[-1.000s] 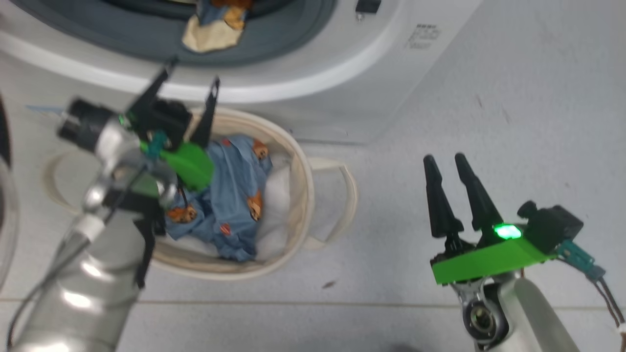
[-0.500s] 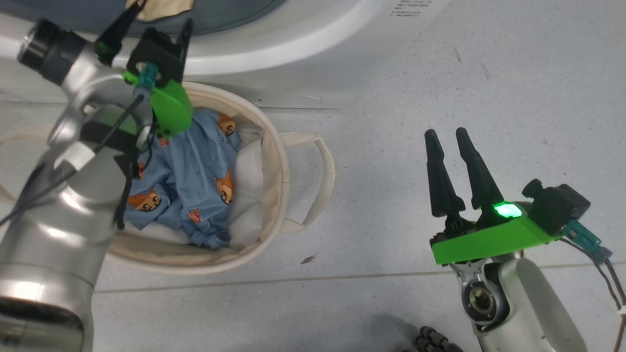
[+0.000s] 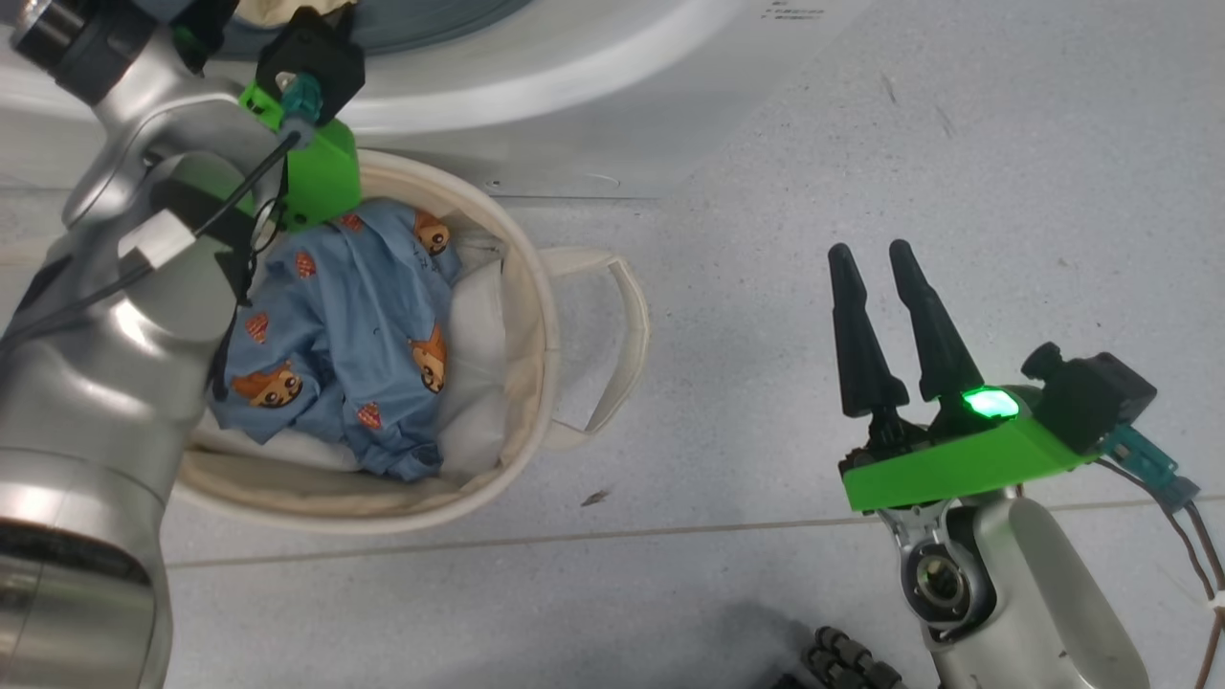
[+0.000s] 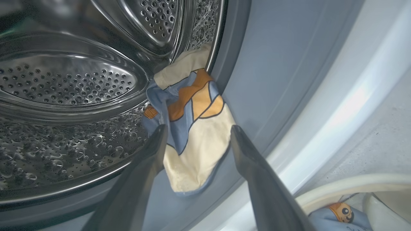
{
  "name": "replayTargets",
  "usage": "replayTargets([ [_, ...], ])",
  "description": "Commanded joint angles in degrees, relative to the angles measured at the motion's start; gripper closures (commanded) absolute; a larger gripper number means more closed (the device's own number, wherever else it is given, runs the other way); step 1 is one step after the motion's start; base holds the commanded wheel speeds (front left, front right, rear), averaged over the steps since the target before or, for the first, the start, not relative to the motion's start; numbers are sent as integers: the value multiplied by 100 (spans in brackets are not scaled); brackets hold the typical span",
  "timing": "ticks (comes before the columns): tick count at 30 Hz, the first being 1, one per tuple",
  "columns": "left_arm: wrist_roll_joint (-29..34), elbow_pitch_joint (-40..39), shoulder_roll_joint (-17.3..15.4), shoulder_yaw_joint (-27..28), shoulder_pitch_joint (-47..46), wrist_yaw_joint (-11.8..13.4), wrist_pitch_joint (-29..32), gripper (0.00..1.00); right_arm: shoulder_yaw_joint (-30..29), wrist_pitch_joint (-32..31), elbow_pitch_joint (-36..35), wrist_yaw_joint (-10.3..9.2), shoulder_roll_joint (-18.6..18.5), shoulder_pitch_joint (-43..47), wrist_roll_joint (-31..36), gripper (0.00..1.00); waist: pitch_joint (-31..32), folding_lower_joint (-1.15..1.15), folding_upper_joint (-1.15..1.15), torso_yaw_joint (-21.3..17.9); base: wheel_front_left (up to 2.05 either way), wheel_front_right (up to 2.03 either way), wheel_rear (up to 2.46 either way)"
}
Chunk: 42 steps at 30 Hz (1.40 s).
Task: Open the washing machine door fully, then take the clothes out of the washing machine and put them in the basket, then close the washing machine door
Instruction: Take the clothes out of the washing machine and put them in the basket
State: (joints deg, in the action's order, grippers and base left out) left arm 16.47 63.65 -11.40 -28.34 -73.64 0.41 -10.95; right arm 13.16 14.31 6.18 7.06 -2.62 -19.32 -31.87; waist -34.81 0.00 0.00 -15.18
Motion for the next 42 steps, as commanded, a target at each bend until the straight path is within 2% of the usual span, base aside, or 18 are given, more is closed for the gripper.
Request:
replayTargets([
  [1,58,-73,-157,42,-271,-16,5,0,111,69,-186,43,-26,19,-41,0,-19,0,0,9,0,0,0],
  [7,343,331,-111,-318,-585,-56,332,0,126,69,-207,43,-26,1,-32,0,-103,0,0,39,0,0,0],
  [15,408,625,-3,-503,-1003,-32,506,0,225,69,-209,43,-26,-38,-43,0,-226,0,0,-5,0,0,0],
  [29,334,792,140,-652,-1509,99,356,0,389,69,-232,43,-26,-80,-143,0,-537,0,0,-185,0,0,0],
  [33,105,840,222,-531,-1581,-14,283,0,412,69,-231,43,-26,-92,-171,0,-593,0,0,-213,0,0,0],
  [36,-362,885,367,-183,-1561,-262,285,0,448,69,-226,43,-26,-105,-180,0,-617,0,0,-219,0,0,0],
  [37,-587,901,417,4,-1556,-328,323,3,462,69,-226,43,-26,-112,-182,0,-625,0,0,-219,0,0,0],
  [38,-719,913,453,100,-1560,-387,355,13,473,69,-230,43,-26,-120,-185,0,-635,0,0,-218,0,0,0],
  [39,-786,923,478,132,-1569,-446,373,69,479,69,-236,43,-26,-128,-189,0,-645,0,0,-218,0,0,0],
  [40,-850,932,495,163,-1582,-491,399,89,483,69,-243,43,-26,-136,-193,0,-658,0,0,-218,0,0,0],
  [41,-894,941,508,174,-1595,-534,439,100,485,69,-252,43,-26,-145,-197,0,-676,0,0,-216,0,0,0],
  [42,-927,949,518,177,-1614,-569,477,100,488,69,-258,43,-26,-156,-198,0,-695,0,0,-214,0,0,0],
])
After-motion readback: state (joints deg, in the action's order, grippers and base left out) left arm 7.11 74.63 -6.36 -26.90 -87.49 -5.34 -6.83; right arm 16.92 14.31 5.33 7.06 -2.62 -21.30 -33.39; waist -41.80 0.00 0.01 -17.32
